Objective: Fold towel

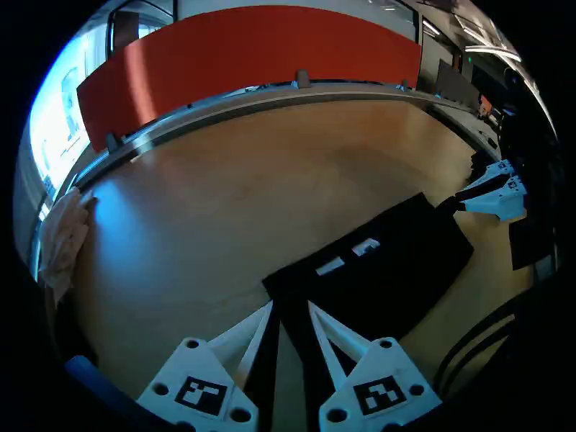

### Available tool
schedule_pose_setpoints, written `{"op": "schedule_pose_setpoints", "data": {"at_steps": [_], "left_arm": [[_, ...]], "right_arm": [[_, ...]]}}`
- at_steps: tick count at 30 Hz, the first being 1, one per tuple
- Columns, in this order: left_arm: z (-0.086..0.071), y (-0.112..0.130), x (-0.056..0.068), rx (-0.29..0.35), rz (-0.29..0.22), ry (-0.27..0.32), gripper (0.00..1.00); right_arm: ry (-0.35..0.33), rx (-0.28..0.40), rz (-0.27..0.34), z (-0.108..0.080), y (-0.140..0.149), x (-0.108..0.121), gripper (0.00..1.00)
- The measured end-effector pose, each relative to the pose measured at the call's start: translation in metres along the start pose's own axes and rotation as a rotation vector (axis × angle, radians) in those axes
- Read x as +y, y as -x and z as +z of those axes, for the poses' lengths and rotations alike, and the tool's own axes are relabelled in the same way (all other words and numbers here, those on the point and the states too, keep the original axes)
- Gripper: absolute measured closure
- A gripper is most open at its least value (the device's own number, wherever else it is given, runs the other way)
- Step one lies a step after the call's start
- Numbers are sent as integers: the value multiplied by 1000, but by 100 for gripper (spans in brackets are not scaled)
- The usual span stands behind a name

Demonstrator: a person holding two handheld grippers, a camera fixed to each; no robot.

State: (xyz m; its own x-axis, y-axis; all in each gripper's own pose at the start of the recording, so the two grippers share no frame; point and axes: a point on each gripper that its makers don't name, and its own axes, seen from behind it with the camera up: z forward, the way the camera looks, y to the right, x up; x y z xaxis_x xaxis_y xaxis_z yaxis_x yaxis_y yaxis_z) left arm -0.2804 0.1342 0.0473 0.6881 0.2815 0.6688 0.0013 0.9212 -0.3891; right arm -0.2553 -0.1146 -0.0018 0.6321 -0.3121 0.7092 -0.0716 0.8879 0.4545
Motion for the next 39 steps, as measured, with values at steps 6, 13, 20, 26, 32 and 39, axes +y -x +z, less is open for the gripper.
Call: {"op": "schedule_pose_setpoints", "data": {"at_steps": [6, 13, 20, 26, 32, 39], "left_arm": [[5, 0, -7, 2, 5, -27, 71], [0, 1, -10, 5, 1, -37, 58], [-5, 3, -2, 7, -36, -1, 19], [-9, 2, -1, 15, -38, 0, 16], [-16, 4, 0, 20, -28, -8, 16], [-28, 11, -1, 26, -45, -26, 16]], "right_arm": [[28, -3, 13, 7, 0, 9, 66], [56, 1, 21, 3, 0, 18, 18], [63, 9, 35, -2, 2, 21, 0], [64, 13, 34, -7, 5, 21, 0], [58, 22, 24, -14, 5, 17, 0], [55, 26, 12, -23, 11, 11, 0]]}}
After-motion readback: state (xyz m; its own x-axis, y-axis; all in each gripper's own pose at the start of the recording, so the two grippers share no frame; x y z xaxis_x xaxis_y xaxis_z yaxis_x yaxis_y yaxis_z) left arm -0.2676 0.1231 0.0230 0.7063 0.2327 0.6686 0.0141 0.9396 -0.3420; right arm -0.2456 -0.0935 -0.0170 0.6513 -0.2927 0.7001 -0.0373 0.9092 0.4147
